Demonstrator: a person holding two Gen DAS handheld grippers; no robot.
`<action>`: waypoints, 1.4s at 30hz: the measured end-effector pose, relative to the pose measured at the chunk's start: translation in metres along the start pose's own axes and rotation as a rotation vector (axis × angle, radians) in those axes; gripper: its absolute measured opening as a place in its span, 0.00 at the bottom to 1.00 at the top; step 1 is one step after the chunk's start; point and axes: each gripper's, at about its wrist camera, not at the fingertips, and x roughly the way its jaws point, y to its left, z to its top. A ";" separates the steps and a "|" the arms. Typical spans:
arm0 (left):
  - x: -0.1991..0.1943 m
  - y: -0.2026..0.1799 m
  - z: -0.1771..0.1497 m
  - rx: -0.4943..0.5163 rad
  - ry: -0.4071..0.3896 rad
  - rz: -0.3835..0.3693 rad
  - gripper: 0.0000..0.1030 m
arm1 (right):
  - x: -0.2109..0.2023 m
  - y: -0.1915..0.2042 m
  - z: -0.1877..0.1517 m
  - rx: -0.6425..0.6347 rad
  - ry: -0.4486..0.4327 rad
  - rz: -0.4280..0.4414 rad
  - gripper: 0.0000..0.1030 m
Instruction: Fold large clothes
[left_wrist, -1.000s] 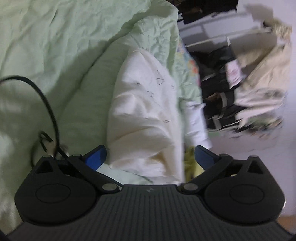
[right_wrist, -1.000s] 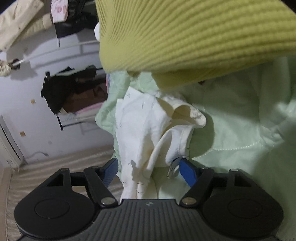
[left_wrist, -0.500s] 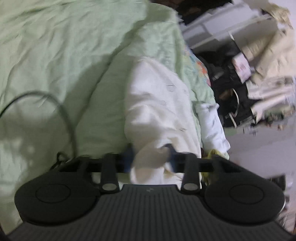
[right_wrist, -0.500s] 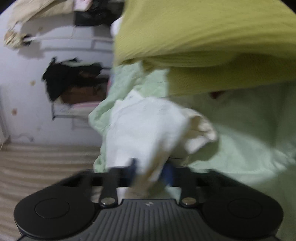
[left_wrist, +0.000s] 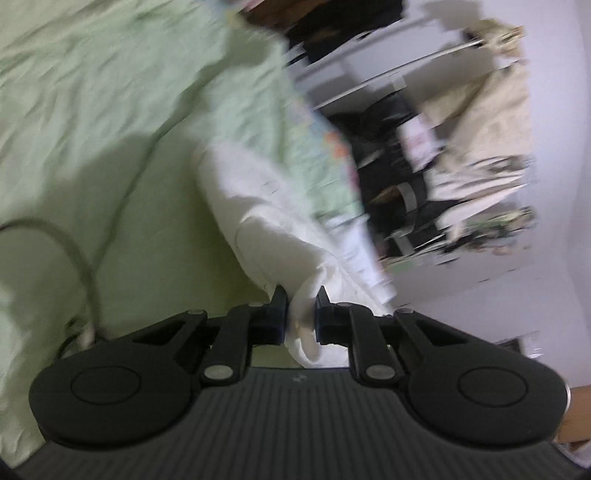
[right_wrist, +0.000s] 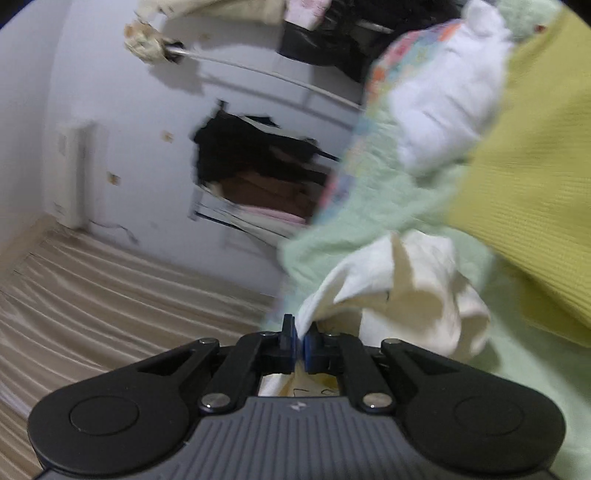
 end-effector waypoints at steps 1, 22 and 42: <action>0.009 0.009 -0.002 -0.029 0.019 0.013 0.13 | 0.000 -0.012 -0.007 0.004 0.029 -0.034 0.04; -0.104 -0.083 0.028 0.253 -0.406 -0.194 0.11 | -0.019 0.150 0.048 -0.589 0.113 0.396 0.04; -0.020 0.031 0.097 -0.123 -0.129 -0.068 0.11 | 0.126 0.097 0.058 -0.367 0.433 0.116 0.09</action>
